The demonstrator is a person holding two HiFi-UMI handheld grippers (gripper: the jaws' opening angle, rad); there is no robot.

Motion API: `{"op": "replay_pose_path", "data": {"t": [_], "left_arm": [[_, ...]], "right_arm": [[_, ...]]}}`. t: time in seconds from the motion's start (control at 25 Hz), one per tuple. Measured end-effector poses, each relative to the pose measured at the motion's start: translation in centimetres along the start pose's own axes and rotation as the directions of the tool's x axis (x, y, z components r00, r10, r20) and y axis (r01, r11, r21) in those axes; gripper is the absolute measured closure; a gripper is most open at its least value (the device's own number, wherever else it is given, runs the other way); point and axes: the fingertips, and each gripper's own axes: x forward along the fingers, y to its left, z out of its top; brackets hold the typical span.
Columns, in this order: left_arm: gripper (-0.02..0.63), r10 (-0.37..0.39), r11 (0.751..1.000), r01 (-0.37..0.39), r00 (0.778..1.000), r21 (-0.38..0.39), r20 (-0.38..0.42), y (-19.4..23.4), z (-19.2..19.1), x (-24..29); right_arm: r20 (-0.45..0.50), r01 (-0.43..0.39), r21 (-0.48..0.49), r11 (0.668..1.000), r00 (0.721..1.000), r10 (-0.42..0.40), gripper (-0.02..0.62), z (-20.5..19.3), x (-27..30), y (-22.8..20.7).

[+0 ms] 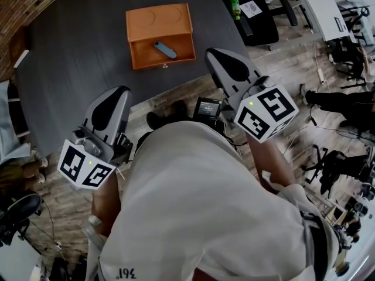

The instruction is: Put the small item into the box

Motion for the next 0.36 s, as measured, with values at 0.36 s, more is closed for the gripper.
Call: {"op": "replay_pose_path", "data": {"t": [0.36], "left_arm": [[0.589,-0.003,1.0,0.003,1.0,-0.005,-0.005,0.21,-0.43,0.17]], "right_arm": [[-0.006,0.002,-0.004,1.0,1.0,-0.002,0.583,-0.35,0.32,-0.21]]}}
